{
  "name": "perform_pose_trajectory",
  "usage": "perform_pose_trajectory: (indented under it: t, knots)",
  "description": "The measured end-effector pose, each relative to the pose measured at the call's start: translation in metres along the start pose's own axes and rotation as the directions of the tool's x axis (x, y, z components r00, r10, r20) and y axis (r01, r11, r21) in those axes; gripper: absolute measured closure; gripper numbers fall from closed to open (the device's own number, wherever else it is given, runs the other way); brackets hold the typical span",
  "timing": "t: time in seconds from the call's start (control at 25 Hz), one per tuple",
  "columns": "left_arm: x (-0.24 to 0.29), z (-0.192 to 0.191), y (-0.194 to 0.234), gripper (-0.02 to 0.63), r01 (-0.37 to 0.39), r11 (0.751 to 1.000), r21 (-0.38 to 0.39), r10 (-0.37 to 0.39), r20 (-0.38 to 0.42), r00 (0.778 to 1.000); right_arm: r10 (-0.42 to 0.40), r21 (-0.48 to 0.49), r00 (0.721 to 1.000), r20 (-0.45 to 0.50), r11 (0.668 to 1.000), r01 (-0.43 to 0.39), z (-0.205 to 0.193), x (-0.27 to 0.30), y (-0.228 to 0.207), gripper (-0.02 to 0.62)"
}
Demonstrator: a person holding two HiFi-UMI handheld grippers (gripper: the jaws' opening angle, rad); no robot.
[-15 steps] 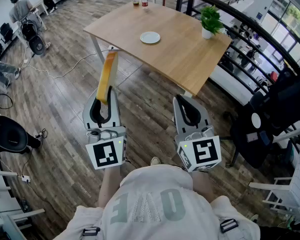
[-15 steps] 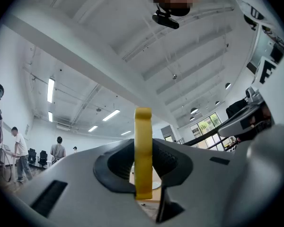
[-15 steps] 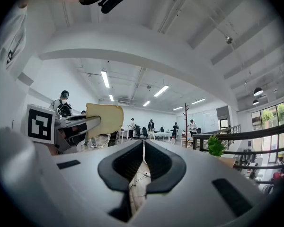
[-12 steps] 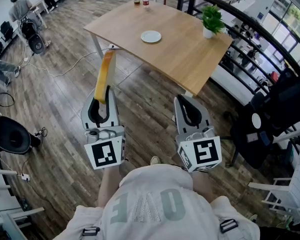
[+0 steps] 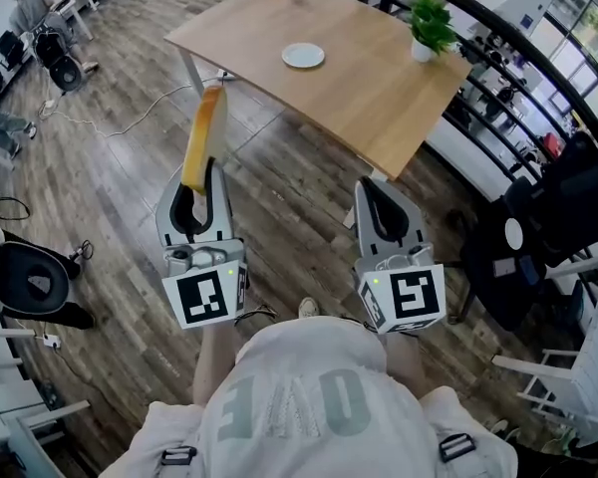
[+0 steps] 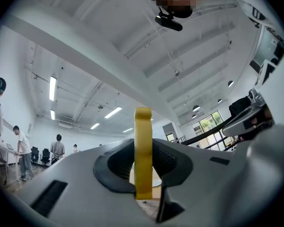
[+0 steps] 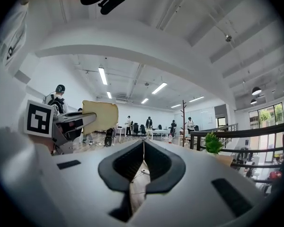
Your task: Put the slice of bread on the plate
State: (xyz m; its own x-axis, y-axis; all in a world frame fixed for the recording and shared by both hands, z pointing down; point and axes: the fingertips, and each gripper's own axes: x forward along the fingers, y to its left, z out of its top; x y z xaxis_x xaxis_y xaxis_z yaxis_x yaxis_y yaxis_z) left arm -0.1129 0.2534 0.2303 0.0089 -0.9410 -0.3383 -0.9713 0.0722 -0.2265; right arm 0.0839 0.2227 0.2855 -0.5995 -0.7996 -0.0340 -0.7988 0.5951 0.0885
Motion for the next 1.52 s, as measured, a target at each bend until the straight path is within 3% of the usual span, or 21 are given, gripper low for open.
perform_pose_trajectory:
  t: [0.24, 0.52, 0.76, 1.0, 1.24, 1.52]
  knots:
    - [0.013, -0.001, 0.001, 0.517, 0.012, 0.999, 0.046, -0.012, 0.015, 1.0, 0.011, -0.04, 1.0, -0.005, 0.999, -0.011, -0.005, 0.01, -0.003, 0.575]
    - [0.014, -0.03, 0.012, 0.518, -0.011, 1.0, 0.026, 0.013, -0.065, 0.998, 0.035, -0.003, 0.996, -0.076, 0.999, -0.036, -0.024, 0.016, 0.0, 0.575]
    - [0.045, -0.036, 0.013, 0.518, -0.014, 1.0, 0.011, 0.014, -0.017, 1.0, -0.003, -0.007, 0.997, -0.071, 1.0, 0.003, -0.029, 0.032, -0.022, 0.575]
    - [0.074, -0.035, 0.02, 0.518, -0.024, 1.0, -0.002, 0.024, 0.031, 0.999, -0.005, -0.069, 1.0, -0.028, 0.998, 0.003, -0.011, 0.069, -0.034, 0.575]
    - [0.111, -0.06, 0.021, 0.518, -0.007, 1.0, -0.015, 0.007, 0.03, 1.0, 0.008, 0.007, 0.999, -0.052, 1.0, -0.008, -0.029, 0.12, -0.042, 0.575]
    - [0.19, -0.084, 0.036, 0.518, 0.009, 1.0, -0.022, -0.009, 0.021, 1.0, 0.003, -0.095, 0.998, -0.066, 0.995, -0.009, -0.019, 0.186, -0.07, 0.575]
